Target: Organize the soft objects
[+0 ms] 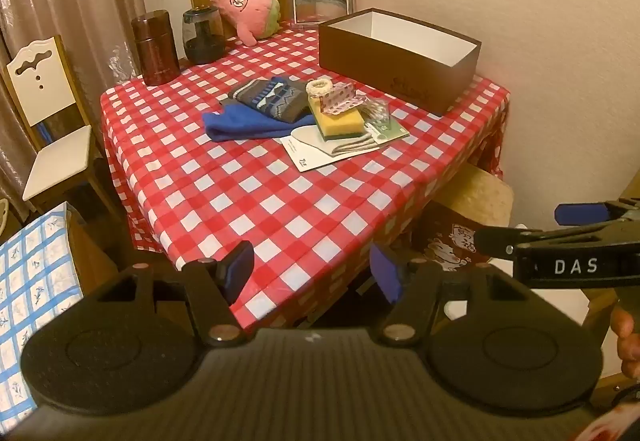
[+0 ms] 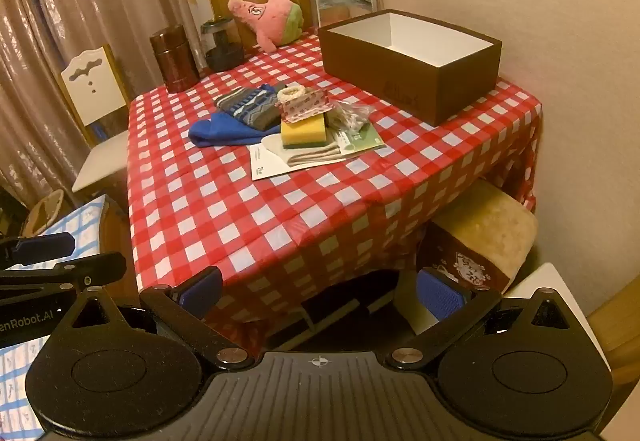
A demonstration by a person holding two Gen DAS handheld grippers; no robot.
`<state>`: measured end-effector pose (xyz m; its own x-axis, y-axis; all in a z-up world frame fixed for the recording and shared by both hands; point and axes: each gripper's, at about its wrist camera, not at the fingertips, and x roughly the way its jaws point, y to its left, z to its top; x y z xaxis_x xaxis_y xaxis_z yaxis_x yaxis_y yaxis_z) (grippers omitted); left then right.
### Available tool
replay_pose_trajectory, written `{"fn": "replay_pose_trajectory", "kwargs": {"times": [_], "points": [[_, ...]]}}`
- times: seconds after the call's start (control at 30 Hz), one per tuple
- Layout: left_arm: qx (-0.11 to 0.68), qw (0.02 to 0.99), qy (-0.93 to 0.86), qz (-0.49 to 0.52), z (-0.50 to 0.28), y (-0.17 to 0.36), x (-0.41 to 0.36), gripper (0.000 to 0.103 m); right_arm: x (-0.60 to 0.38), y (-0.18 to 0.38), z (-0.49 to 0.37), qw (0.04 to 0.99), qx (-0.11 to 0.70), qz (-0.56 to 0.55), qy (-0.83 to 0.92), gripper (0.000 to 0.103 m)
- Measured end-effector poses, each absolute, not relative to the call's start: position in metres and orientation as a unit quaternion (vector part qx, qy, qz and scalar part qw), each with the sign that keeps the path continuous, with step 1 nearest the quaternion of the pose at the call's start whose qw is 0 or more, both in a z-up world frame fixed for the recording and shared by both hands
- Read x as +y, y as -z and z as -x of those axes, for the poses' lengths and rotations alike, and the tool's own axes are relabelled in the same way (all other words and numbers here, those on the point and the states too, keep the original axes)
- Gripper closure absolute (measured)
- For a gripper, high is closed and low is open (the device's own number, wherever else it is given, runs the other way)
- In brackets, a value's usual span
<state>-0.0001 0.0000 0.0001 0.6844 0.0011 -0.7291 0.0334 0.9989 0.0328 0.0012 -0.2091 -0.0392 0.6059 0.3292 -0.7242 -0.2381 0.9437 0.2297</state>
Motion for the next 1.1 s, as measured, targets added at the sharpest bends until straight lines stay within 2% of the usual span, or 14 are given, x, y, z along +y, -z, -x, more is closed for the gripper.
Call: {"fn": "replay_pose_trajectory", "kwargs": {"times": [1.1], "points": [[0.399, 0.917, 0.011, -0.019, 0.0017, 0.0011, -0.0091, 0.041, -0.2041, 0.0326, 0.0033, 0.895, 0.414, -0.053, -0.157, 0.000]]}}
